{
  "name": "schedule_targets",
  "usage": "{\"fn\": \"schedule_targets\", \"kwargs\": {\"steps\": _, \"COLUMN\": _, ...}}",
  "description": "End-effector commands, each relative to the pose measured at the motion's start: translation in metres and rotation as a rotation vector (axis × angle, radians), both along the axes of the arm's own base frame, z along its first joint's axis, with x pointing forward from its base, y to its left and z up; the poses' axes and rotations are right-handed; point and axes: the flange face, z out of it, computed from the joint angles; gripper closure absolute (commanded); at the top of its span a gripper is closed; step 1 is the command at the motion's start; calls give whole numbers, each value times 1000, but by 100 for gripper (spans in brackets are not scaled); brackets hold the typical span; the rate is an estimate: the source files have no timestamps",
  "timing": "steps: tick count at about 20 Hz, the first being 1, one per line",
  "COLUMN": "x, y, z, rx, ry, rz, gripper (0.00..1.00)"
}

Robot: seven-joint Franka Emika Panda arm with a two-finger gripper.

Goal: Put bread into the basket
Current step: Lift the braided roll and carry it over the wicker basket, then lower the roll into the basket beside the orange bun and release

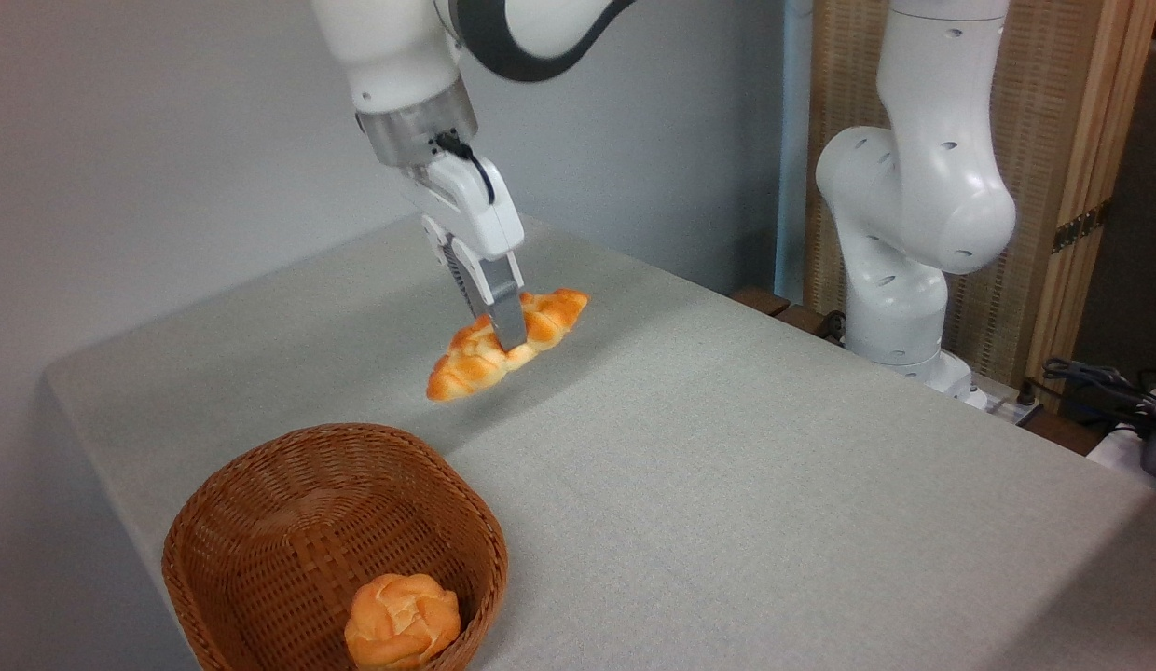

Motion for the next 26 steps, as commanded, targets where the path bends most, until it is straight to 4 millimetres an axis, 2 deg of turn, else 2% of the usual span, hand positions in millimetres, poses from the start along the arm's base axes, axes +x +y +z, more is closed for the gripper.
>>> {"fn": "schedule_targets", "kwargs": {"steps": 1, "x": 23, "y": 19, "z": 35, "rx": -18, "ry": -51, "rz": -31, "gripper": 64}}
{"fn": "schedule_targets", "kwargs": {"steps": 5, "x": 72, "y": 22, "z": 42, "rx": -22, "ry": -137, "rz": -18, "gripper": 64}}
{"fn": "schedule_targets", "kwargs": {"steps": 8, "x": 106, "y": 24, "z": 27, "rx": -23, "ry": -198, "rz": 7, "gripper": 62}}
{"fn": "schedule_targets", "kwargs": {"steps": 11, "x": 126, "y": 16, "z": 9, "rx": -27, "ry": -254, "rz": 8, "gripper": 51}}
{"fn": "schedule_targets", "kwargs": {"steps": 19, "x": 143, "y": 21, "z": -8, "rx": -28, "ry": -298, "rz": 12, "gripper": 23}}
{"fn": "schedule_targets", "kwargs": {"steps": 20, "x": 144, "y": 21, "z": -8, "rx": -26, "ry": -309, "rz": 12, "gripper": 16}}
{"fn": "schedule_targets", "kwargs": {"steps": 21, "x": 145, "y": 20, "z": -10, "rx": -16, "ry": -309, "rz": 13, "gripper": 3}}
{"fn": "schedule_targets", "kwargs": {"steps": 22, "x": 145, "y": 19, "z": -11, "rx": -8, "ry": -309, "rz": 7, "gripper": 0}}
{"fn": "schedule_targets", "kwargs": {"steps": 26, "x": 146, "y": 16, "z": -16, "rx": -5, "ry": -303, "rz": 1, "gripper": 0}}
